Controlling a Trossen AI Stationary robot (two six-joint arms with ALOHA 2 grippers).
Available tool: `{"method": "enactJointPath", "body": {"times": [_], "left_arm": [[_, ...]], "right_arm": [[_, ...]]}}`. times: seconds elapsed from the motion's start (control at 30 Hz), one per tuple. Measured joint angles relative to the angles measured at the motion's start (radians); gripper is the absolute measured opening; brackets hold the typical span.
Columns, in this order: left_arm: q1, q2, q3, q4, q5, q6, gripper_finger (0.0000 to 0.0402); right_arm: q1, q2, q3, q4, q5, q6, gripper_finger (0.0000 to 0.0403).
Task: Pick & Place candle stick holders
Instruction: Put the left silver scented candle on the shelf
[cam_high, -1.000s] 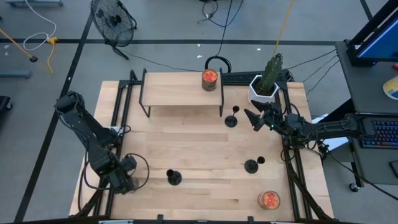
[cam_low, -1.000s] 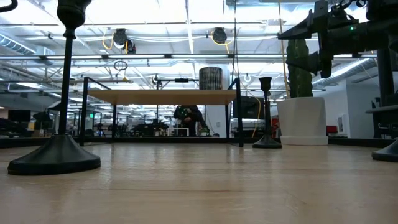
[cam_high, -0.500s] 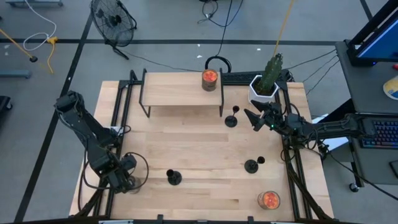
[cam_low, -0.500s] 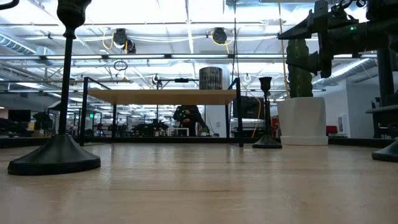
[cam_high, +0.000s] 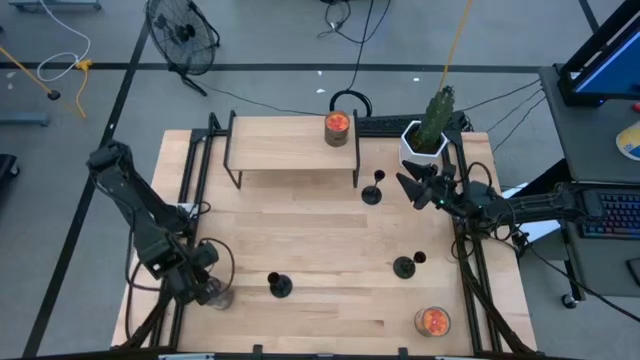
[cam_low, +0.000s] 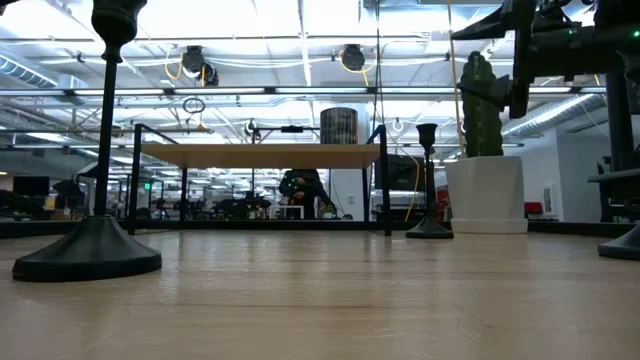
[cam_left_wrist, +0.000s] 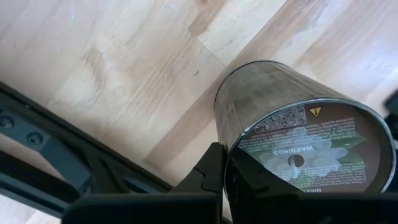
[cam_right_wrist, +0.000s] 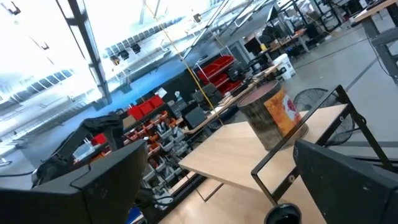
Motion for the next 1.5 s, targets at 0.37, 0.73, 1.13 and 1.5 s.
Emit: {"method": "enactJointPath", "body": {"times": [0.37, 0.73, 1.13, 1.5], "left_arm": [[0.020, -0.175, 0.002, -0.045, -0.054, -0.084, 0.0001], [0.233, -0.246, 0.069, -0.045, -0.080, 0.082, 0.0000], [0.511, -0.246, 0.270, -0.230, -0.081, 0.380, 0.0000], [0.734, -0.166, 0.426, -0.317, -0.056, 0.630, 0.0000]], "right_arm": [[0.000, 0.000, 0.000, 0.010, -0.026, 0.030, 0.0393], [0.000, 0.000, 0.000, 0.015, 0.113, 0.084, 0.0393], [-0.001, 0.000, 0.000, 0.018, 0.158, 0.147, 0.0393], [-0.002, 0.004, 0.000, 0.049, -0.044, 0.179, 0.0393]]}}
